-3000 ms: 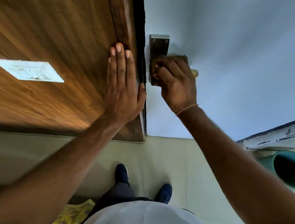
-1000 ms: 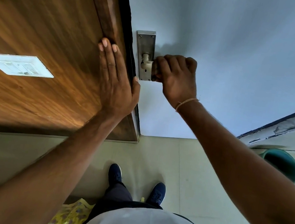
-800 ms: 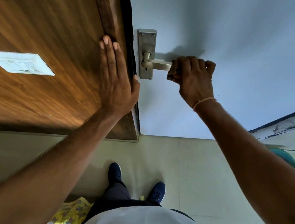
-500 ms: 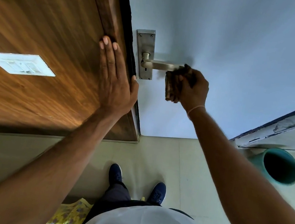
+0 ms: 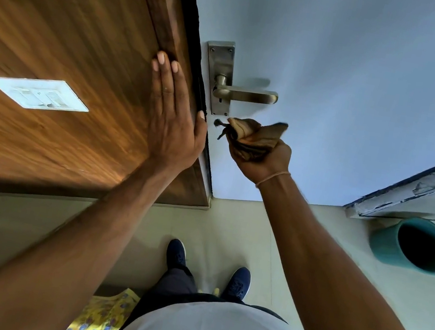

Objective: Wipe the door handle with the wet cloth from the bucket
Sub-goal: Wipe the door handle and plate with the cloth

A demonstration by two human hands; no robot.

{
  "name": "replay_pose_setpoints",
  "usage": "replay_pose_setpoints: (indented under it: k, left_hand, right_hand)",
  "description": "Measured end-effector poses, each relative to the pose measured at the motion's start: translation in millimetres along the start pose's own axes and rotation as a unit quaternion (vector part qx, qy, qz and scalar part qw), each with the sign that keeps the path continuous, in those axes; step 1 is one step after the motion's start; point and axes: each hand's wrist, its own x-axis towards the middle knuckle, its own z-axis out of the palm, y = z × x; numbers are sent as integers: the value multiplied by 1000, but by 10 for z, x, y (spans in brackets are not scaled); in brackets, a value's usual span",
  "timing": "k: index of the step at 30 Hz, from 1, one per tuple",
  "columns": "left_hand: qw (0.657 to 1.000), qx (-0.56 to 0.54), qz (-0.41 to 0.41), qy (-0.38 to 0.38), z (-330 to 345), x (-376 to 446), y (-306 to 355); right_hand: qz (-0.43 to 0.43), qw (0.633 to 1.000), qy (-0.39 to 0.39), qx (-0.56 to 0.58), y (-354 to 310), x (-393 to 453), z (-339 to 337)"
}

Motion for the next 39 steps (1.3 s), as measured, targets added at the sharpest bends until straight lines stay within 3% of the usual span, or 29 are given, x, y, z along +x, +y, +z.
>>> replay_pose_setpoints:
  k: [6, 14, 20, 22, 27, 31, 34, 39]
  left_hand:
    - [1000, -4, 4, 0, -4, -4, -20]
    - [1000, -12, 9, 3, 1, 0, -67]
    - [1000, -25, 16, -1, 18, -3, -107]
    - [1000, -25, 14, -4, 24, 4, -109]
    - [999, -37, 13, -7, 40, -2, -111]
    - [999, -40, 17, -4, 38, 4, -113]
    - [999, -45, 16, -4, 46, 9, -115]
    - [999, -47, 13, -4, 58, 5, -103]
  right_hand:
    - [-2, 1000, -11, 25, 169, 176, 234]
    - [-136, 988, 50, -50, 340, 160, 667]
    - [-122, 984, 42, -125, 541, 253, 779]
    - [-127, 980, 73, -137, 506, 300, 826]
    - [-177, 979, 80, -67, 151, 277, 775]
    - [-146, 985, 62, -67, 401, 264, 971]
    - [-124, 985, 93, -73, 479, 296, 1084]
    - [-162, 975, 149, -44, 25, 238, 930]
